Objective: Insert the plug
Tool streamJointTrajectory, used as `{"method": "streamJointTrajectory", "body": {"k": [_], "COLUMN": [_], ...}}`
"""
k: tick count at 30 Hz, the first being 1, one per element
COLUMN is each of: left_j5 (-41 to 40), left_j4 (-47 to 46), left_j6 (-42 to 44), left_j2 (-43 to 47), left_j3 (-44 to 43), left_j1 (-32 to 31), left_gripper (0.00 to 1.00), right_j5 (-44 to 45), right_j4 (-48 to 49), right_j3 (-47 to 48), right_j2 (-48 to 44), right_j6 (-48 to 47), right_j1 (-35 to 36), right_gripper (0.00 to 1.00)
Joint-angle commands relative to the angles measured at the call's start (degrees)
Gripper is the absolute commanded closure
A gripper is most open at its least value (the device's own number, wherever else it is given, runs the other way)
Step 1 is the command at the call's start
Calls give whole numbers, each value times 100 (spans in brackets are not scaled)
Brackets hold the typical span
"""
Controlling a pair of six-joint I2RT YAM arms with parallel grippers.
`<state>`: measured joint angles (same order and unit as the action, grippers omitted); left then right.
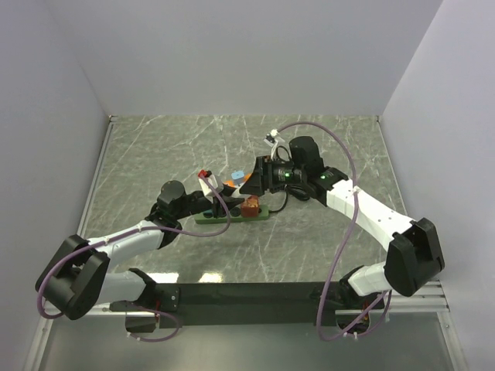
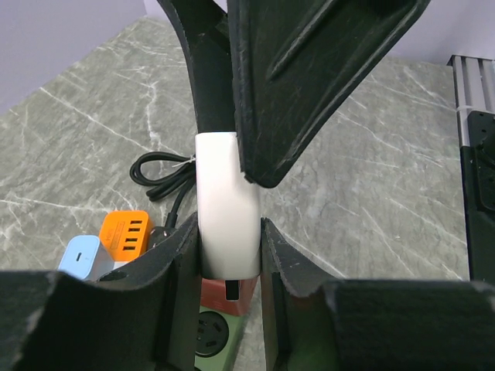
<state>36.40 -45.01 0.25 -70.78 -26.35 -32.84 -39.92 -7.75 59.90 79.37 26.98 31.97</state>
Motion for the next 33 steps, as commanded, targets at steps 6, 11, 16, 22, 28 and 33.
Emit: {"method": "streamJointTrajectory", "body": {"k": [6, 11, 16, 22, 28, 33], "left_j5": [25, -133, -510, -827, -1337, -2151], "left_j4": [-192, -174, -130, -209, -130, -254], "left_j6": [133, 107, 19, -218, -420, -1070], "left_j2": [38, 56, 152, 301, 741, 1302], "left_j3": [-107, -99, -64, 86, 410, 894], "left_j1": [-47, -65, -73, -73, 6, 216], "left_gripper": [99, 97, 67, 33, 23, 20], "right_j5": [-174, -86, 247, 1029, 2268, 2507], "right_j4": [370, 564, 766, 863, 512, 309], "right_j3": [268, 215, 110, 346, 786, 1268], "right_j2": [271, 403, 421, 377, 333, 876], "right_j6": [53, 184, 228, -34, -588, -914], "right_j1": [213, 249, 258, 214, 161, 222], "right_gripper": [48, 76, 100, 100, 100, 100]}}
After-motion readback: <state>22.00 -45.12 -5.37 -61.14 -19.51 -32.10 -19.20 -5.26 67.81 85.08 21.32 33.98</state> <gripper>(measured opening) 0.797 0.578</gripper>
